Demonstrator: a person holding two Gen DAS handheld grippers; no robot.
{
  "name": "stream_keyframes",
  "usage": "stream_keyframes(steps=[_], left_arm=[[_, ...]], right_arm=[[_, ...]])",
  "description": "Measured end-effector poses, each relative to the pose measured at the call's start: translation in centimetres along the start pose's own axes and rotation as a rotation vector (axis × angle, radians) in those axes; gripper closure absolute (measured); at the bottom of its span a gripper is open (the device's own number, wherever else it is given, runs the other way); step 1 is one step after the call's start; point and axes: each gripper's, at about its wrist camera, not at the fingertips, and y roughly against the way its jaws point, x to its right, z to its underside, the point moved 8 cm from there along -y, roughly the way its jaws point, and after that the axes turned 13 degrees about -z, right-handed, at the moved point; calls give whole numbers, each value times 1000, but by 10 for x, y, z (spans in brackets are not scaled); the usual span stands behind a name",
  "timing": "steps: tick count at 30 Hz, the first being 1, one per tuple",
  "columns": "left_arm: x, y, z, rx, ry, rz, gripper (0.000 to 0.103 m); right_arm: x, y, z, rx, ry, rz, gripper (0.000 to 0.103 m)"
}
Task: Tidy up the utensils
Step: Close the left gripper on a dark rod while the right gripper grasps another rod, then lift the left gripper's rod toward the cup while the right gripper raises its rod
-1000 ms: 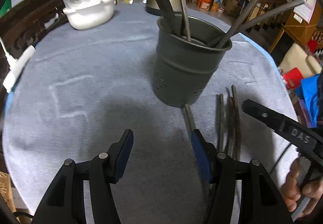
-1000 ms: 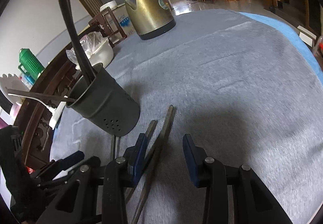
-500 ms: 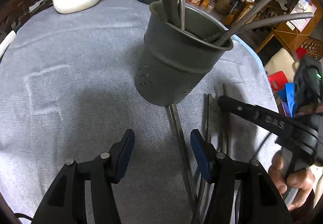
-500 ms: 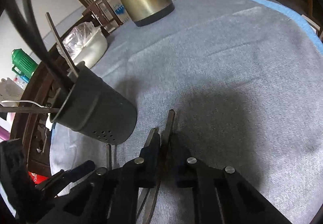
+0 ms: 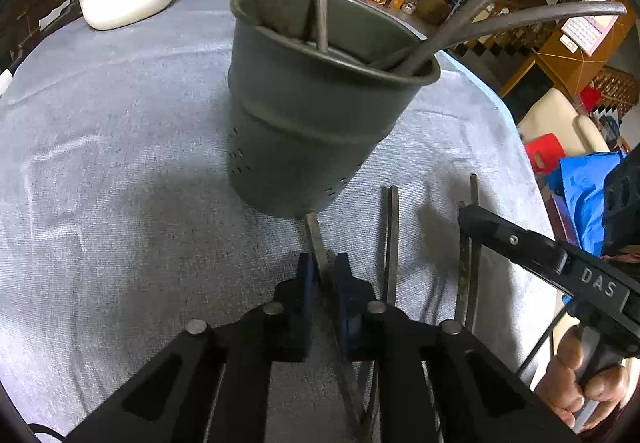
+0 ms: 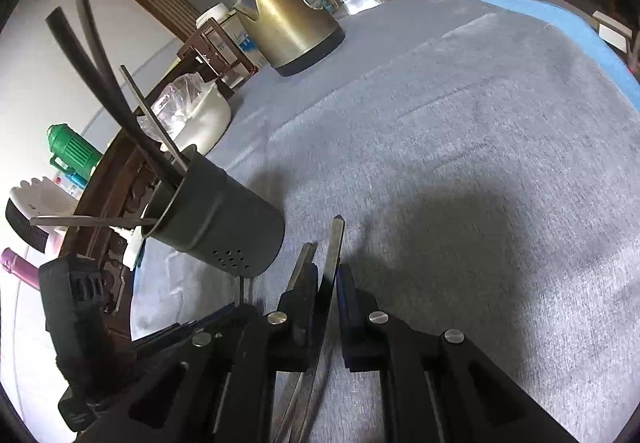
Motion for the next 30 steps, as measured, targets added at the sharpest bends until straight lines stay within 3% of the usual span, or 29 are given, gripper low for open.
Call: stream_keyframes(steps=[7,21,30], left_arm=[[5,11,2,39,0,-35,93],[19,82,1,235,-116,-188,95],[22,101,-4,283,-149,-225,96]], right_arm=[[-10,14,3,25,39,-23,93],[-39,32,-3,69,102,-67,93],[-49,47,-6,94,124,-80,93]])
